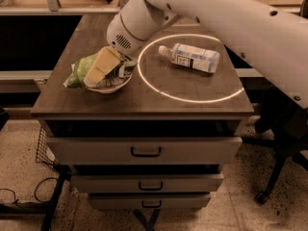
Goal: Place green jalapeno chip bag into paper bowl
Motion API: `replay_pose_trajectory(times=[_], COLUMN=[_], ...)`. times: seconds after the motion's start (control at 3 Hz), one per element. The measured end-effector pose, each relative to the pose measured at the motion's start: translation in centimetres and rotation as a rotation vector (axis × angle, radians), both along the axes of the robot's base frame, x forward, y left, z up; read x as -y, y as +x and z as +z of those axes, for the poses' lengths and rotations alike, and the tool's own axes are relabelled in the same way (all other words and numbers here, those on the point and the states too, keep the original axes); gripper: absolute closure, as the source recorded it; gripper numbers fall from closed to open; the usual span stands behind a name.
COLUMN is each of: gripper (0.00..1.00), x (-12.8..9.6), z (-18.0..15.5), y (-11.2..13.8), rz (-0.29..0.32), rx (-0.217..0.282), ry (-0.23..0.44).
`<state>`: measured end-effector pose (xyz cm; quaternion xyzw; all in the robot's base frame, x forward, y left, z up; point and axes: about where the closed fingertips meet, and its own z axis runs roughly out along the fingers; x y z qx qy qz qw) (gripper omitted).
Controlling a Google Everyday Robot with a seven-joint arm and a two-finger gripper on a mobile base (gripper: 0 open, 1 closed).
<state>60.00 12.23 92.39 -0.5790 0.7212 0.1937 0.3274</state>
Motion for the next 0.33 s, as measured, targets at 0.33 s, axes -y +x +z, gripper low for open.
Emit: replay_pose_trajectory(times=[0.33], gripper=[0.00], x=[-0.01], z=[0.00], y=[0.00], rz=[0.000], rx=[0.000], ry=[0.000])
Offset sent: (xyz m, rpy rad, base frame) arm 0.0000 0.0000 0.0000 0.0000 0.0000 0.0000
